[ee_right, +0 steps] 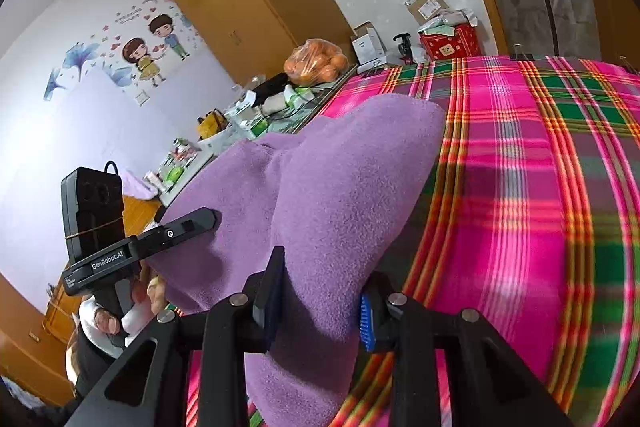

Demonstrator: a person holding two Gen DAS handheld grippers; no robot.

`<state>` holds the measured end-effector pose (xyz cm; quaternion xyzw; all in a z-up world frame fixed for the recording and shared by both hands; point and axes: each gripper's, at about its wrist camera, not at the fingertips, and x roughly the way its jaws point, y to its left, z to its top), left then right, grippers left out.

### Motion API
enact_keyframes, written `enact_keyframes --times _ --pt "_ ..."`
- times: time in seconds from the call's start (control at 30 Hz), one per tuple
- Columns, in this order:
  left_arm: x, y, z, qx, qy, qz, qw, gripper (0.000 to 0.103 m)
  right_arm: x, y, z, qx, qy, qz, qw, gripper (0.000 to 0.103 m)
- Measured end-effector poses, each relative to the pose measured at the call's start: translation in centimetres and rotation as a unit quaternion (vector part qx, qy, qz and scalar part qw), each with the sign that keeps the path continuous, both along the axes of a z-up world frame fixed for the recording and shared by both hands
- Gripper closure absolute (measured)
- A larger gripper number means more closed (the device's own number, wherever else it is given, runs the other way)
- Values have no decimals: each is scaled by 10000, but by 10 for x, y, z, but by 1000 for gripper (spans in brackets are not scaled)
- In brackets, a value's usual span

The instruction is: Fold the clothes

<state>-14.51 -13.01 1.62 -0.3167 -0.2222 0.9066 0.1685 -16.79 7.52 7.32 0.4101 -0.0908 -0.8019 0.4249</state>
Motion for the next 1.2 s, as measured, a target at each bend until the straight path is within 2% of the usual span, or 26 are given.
enact_keyframes --times 0.23,0.33,0.4,0.47,0.57,0.6,0.77,0.87,0.9,0.97,1.07,1.13,1.2 --pt "-64 -34 -27 317 -154 377 9987 75 -59 -31 -24 -112 -122 0 9999 71" --pt "-77 -40 -36 343 -181 478 9981 75 -83 -44 -34 -152 -181 -1 9997 71" --pt "-86 -45 -48 295 -371 555 9973 75 -93 -46 -45 -101 -285 -8 9995 70" --pt "-91 -52 -60 412 -607 584 9956 75 -101 -43 -56 -151 -457 -25 9988 66" --pt "-87 -60 -58 637 -690 681 9932 75 -104 -35 -62 -312 -618 -116 9975 61" --pt "-84 -61 -55 644 -640 738 9931 75 -103 -32 -60 -322 -535 -154 9979 61" --pt "-51 -60 -29 406 -84 1206 9918 78 -89 -22 -46 -292 -121 -420 9986 61" --pt "-39 -54 -21 162 55 1290 9915 78 -75 -16 -31 -234 302 -623 9973 61" --pt "-38 -50 -22 85 32 1241 9922 78 -70 -13 -25 -242 463 -678 9963 61" --pt "-43 -40 -30 -237 -281 1204 9920 78 -63 -13 -16 -215 708 -696 9948 61" --pt "-51 -29 -43 -726 -672 1158 9883 78 -54 -24 -13 59 927 -495 9944 61" --pt "-50 -24 -47 -985 -733 1173 9855 75 -52 -37 -22 669 952 -434 9923 61" --pt "-47 -24 -48 -1011 -752 1174 9851 75 -51 -50 -34 1239 929 -403 9871 62"
